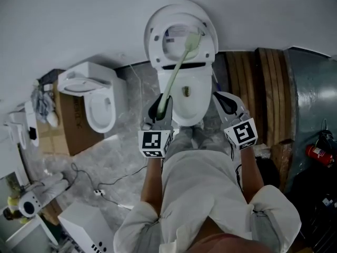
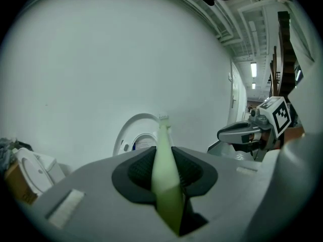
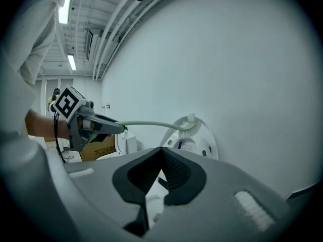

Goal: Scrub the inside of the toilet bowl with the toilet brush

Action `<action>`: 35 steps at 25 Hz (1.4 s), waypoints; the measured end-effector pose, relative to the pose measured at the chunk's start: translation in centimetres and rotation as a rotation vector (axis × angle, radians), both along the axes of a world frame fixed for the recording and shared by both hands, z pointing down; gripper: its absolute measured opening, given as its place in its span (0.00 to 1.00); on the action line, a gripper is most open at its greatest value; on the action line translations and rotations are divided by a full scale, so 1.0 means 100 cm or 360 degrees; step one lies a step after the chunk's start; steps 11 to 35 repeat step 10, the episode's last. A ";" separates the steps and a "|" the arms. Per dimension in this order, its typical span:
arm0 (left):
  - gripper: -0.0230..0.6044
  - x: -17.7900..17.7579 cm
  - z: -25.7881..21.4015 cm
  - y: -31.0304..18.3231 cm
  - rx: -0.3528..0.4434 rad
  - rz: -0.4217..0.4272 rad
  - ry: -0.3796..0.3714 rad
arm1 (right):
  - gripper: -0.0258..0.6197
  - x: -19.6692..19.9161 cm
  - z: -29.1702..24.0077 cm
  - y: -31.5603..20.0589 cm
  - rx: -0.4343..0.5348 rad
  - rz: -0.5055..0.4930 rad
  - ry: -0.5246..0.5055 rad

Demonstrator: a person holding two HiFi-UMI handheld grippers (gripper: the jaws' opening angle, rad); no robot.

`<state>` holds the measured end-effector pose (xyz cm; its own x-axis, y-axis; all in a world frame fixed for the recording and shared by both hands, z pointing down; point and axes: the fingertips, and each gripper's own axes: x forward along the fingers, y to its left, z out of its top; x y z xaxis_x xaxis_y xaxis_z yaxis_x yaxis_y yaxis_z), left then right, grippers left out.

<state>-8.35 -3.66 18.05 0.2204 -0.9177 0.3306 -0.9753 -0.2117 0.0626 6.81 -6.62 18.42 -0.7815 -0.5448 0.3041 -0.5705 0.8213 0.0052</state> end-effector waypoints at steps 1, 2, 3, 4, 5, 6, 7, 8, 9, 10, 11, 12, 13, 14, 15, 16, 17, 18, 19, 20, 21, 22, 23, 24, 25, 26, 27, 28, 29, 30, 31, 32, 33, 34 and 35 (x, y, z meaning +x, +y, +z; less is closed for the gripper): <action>0.22 0.001 -0.002 -0.001 0.0009 0.0000 -0.0001 | 0.04 0.002 -0.002 -0.001 0.0008 0.0005 -0.0004; 0.22 0.002 -0.004 -0.001 0.0016 0.0002 -0.0002 | 0.04 0.003 -0.005 -0.001 0.0017 0.0010 -0.0007; 0.22 0.003 -0.006 -0.002 0.0022 0.0004 -0.0002 | 0.04 0.005 -0.007 -0.002 0.0026 0.0014 -0.0008; 0.22 0.004 -0.008 -0.003 0.0026 0.0007 -0.0003 | 0.04 0.006 -0.010 -0.003 0.0032 0.0015 -0.0008; 0.22 0.005 -0.008 -0.004 0.0028 0.0009 -0.0003 | 0.04 0.007 -0.011 -0.003 0.0036 0.0016 -0.0008; 0.22 0.007 -0.008 -0.004 0.0029 0.0010 -0.0003 | 0.04 0.008 -0.012 -0.003 0.0038 0.0017 -0.0009; 0.22 0.008 -0.008 -0.003 0.0030 0.0010 -0.0002 | 0.04 0.009 -0.013 -0.003 0.0038 0.0018 -0.0010; 0.22 0.008 -0.008 -0.003 0.0029 0.0010 -0.0002 | 0.04 0.010 -0.013 -0.003 0.0040 0.0019 -0.0009; 0.22 0.009 -0.008 -0.003 0.0028 0.0009 -0.0002 | 0.04 0.011 -0.013 -0.003 0.0042 0.0020 -0.0006; 0.22 0.010 -0.008 -0.003 0.0027 0.0009 -0.0001 | 0.04 0.012 -0.013 -0.003 0.0045 0.0021 -0.0003; 0.22 0.010 -0.008 -0.003 0.0027 0.0009 -0.0001 | 0.04 0.012 -0.013 -0.003 0.0045 0.0021 -0.0003; 0.22 0.010 -0.008 -0.003 0.0027 0.0009 -0.0001 | 0.04 0.012 -0.013 -0.003 0.0045 0.0021 -0.0003; 0.22 0.010 -0.008 -0.003 0.0027 0.0009 -0.0001 | 0.04 0.012 -0.013 -0.003 0.0045 0.0021 -0.0003; 0.22 0.010 -0.008 -0.003 0.0027 0.0009 -0.0001 | 0.04 0.012 -0.013 -0.003 0.0045 0.0021 -0.0003; 0.22 0.010 -0.008 -0.003 0.0027 0.0009 -0.0001 | 0.04 0.012 -0.013 -0.003 0.0045 0.0021 -0.0003; 0.22 0.010 -0.008 -0.003 0.0027 0.0009 -0.0001 | 0.04 0.012 -0.013 -0.003 0.0045 0.0021 -0.0003; 0.22 0.010 -0.008 -0.003 0.0027 0.0009 -0.0001 | 0.04 0.012 -0.013 -0.003 0.0045 0.0021 -0.0003; 0.22 0.010 -0.008 -0.003 0.0027 0.0009 -0.0001 | 0.04 0.012 -0.013 -0.003 0.0045 0.0021 -0.0003; 0.22 0.010 -0.008 -0.003 0.0027 0.0009 -0.0001 | 0.04 0.012 -0.013 -0.003 0.0045 0.0021 -0.0003; 0.22 0.010 -0.008 -0.003 0.0027 0.0009 -0.0001 | 0.04 0.012 -0.013 -0.003 0.0045 0.0021 -0.0003; 0.22 0.010 -0.008 -0.003 0.0027 0.0009 -0.0001 | 0.04 0.012 -0.013 -0.003 0.0045 0.0021 -0.0003; 0.22 0.010 -0.008 -0.003 0.0027 0.0009 -0.0001 | 0.04 0.012 -0.013 -0.003 0.0045 0.0021 -0.0003; 0.22 0.010 -0.008 -0.003 0.0027 0.0009 -0.0001 | 0.04 0.012 -0.013 -0.003 0.0045 0.0021 -0.0003; 0.22 0.010 -0.008 -0.003 0.0027 0.0009 -0.0001 | 0.04 0.012 -0.013 -0.003 0.0045 0.0021 -0.0003; 0.22 0.010 -0.008 -0.003 0.0027 0.0009 -0.0001 | 0.04 0.012 -0.013 -0.003 0.0045 0.0021 -0.0003; 0.22 0.010 -0.008 -0.003 0.0027 0.0009 -0.0001 | 0.04 0.012 -0.013 -0.003 0.0045 0.0021 -0.0003; 0.22 0.010 -0.008 -0.003 0.0027 0.0009 -0.0001 | 0.04 0.012 -0.013 -0.003 0.0045 0.0021 -0.0003; 0.22 0.010 -0.008 -0.003 0.0027 0.0009 -0.0001 | 0.04 0.012 -0.013 -0.003 0.0045 0.0021 -0.0003; 0.22 0.010 -0.008 -0.003 0.0027 0.0009 -0.0001 | 0.04 0.012 -0.013 -0.003 0.0045 0.0021 -0.0003; 0.22 0.010 -0.008 -0.003 0.0027 0.0009 -0.0001 | 0.04 0.012 -0.013 -0.003 0.0045 0.0021 -0.0003; 0.22 0.010 -0.008 -0.003 0.0027 0.0009 -0.0001 | 0.04 0.012 -0.013 -0.003 0.0045 0.0021 -0.0003; 0.22 0.010 -0.008 -0.003 0.0027 0.0009 -0.0001 | 0.04 0.012 -0.013 -0.003 0.0045 0.0021 -0.0003; 0.22 0.010 -0.008 -0.003 0.0027 0.0009 -0.0001 | 0.04 0.012 -0.013 -0.003 0.0045 0.0021 -0.0003; 0.22 0.010 -0.008 -0.003 0.0027 0.0009 -0.0001 | 0.04 0.012 -0.013 -0.003 0.0045 0.0021 -0.0003; 0.22 0.010 -0.008 -0.003 0.0027 0.0009 -0.0001 | 0.04 0.012 -0.013 -0.003 0.0045 0.0021 -0.0003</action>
